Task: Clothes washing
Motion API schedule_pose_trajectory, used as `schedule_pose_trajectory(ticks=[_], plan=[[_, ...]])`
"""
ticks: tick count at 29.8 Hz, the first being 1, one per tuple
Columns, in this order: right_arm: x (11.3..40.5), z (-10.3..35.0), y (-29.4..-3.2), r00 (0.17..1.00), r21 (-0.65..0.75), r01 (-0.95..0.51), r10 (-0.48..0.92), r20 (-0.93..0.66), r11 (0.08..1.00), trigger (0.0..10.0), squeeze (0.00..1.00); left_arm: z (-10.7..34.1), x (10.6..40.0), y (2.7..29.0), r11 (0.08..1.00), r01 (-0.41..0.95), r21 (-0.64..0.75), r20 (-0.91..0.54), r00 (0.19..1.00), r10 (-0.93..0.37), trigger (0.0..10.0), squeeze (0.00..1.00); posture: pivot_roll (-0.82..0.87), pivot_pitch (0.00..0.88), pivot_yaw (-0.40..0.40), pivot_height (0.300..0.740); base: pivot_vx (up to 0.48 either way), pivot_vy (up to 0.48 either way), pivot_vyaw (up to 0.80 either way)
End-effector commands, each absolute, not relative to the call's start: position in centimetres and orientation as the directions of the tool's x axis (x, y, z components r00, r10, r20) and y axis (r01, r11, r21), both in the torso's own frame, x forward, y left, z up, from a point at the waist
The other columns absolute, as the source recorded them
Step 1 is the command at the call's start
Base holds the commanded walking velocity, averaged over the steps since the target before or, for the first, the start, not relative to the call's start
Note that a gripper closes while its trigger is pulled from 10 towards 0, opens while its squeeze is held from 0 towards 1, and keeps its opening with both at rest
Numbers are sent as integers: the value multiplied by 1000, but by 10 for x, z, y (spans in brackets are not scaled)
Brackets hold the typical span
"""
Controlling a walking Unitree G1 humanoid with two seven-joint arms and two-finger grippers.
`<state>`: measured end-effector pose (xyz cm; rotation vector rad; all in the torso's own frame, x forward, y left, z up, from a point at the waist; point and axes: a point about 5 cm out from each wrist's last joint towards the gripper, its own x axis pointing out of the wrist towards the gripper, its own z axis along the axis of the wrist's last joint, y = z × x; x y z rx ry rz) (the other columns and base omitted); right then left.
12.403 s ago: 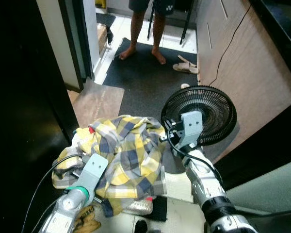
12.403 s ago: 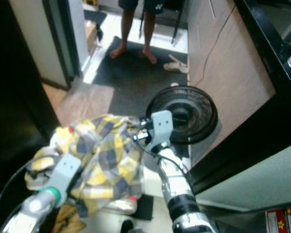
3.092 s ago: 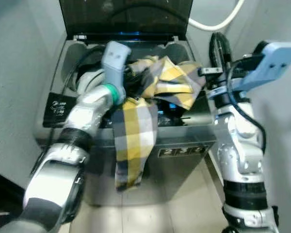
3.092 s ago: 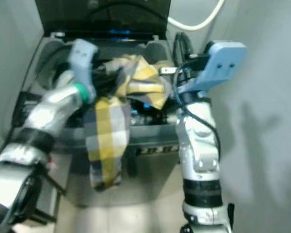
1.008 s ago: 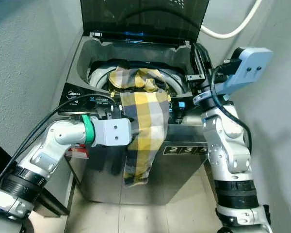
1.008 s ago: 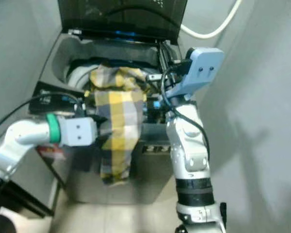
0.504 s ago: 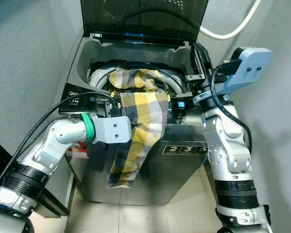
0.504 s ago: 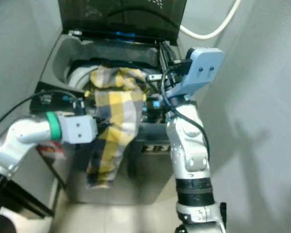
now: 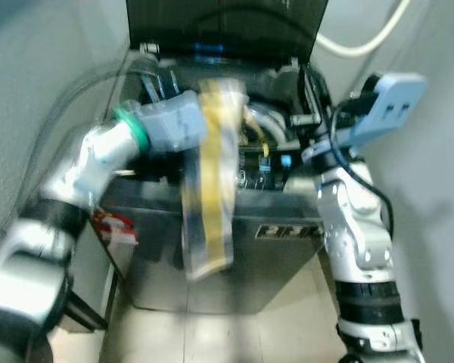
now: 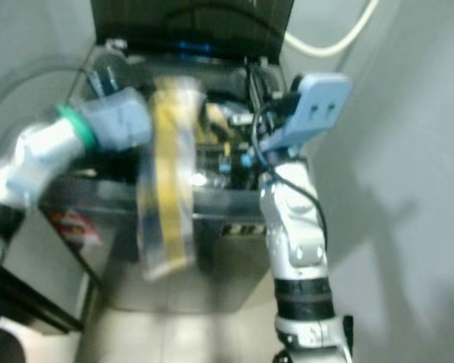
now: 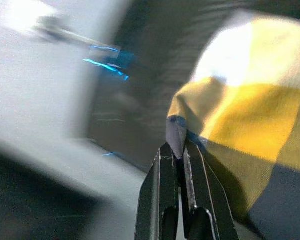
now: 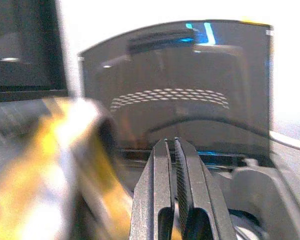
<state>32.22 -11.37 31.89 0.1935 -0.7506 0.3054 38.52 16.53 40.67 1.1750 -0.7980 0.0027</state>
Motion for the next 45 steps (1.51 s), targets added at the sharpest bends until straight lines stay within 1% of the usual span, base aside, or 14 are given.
schedule_pose_trajectory(ticks=[1, 5, 12, 13, 14, 15, 16, 18, 19, 27, 36, 37, 40, 45], plan=[[318, 320, -117, 686, 63, -328, 191, 702, 943, 10000, 0, 423, 382, 170, 374, -541, 754, 654, 672, -347, 10000, 0, 24, 192, -11, 731, 0, 0, 0], [315, 319, -118, 689, 69, -316, 180, 702, 946, 10000, 0, 456, 371, 173, 290, -728, 622, 780, 544, -309, 10000, 0, 5, 206, 12, 731, 0, 0, 0], [311, 316, -121, 697, 78, -298, 161, 699, 951, 10000, 0, 460, 375, 170, 225, -749, 623, 775, 553, -306, 10000, 0, -3, 219, 27, 731, 0, 0, 0], [309, 314, -122, 701, 81, -290, 154, 696, 954, 10000, 0, 451, 382, 169, 223, -706, 673, 737, 611, -291, 10000, 0, -6, 224, 31, 731, 0, 0, 0], [308, 313, -123, 705, 84, -284, 148, 694, 955, 10000, 0, 422, 402, 175, 420, -426, 801, 532, 829, -173, 10000, 0, -7, 227, 34, 731, 0, 0, 0], [308, 313, -123, 705, 84, -284, 148, 694, 955, 10000, 0, 422, 402, 175, 420, -426, 801, 532, 829, -173, 10000, 0, -7, 227, 34, 731, 0, 0, 0], [308, 312, -124, 707, 86, -280, 145, 692, 956, 10000, 0, 393, 414, 171, 595, -132, 793, 319, 922, -220, 10000, 0, -7, 227, 34, 731, 0, 0, 0], [308, 312, -124, 707, 86, -280, 145, 692, 956, 10000, 0, 393, 414, 171, 595, -132, 793, 319, 922, -220, 10000, 0, -7, 227, 34, 731, 0, 0, 0], [307, 312, -124, 708, 87, -278, 143, 692, 957, 10000, 0, 369, 418, 163, 685, 90, 723, 190, 927, -322, 10000, 1000, -13, 226, 34, 731, 0, 0, 0], [309, 313, -123, 709, 87, -285, 149, 689, 955, 10000, 0, 380, 410, 151, 782, 328, 530, 287, 798, -530, 10000, 1000, 6, 209, 22, 731, 0, 0, 0], [311, 314, -117, 703, 82, -316, 175, 689, 945, 10000, 0, 420, 383, 144, 692, 541, 478, 463, 514, -722, 10000, 1000, 30, 193, 3, 731, 0, 0, 0], [312, 314, -115, 700, 76, -332, 191, 688, 940, 10000, 0, 425, 367, 135, 604, 627, 491, 494, 371, -786, 10000, 0, 38, 188, -3, 731, 0, 0, 0], [312, 314, -114, 699, 75, -336, 195, 688, 939, 10000, 0, 426, 363, 133, 581, 645, 497, 500, 335, -799, 10000, 0, 38, 188, -3, 731, 0, 0, 0], [314, 314, -111, 694, 75, -352, 207, 689, 933, 10000, 0, 412, 379, 134, 740, 433, 516, 485, 564, -668, 10000, 0, 56, 178, -10, 731, 0, 0, 0]])
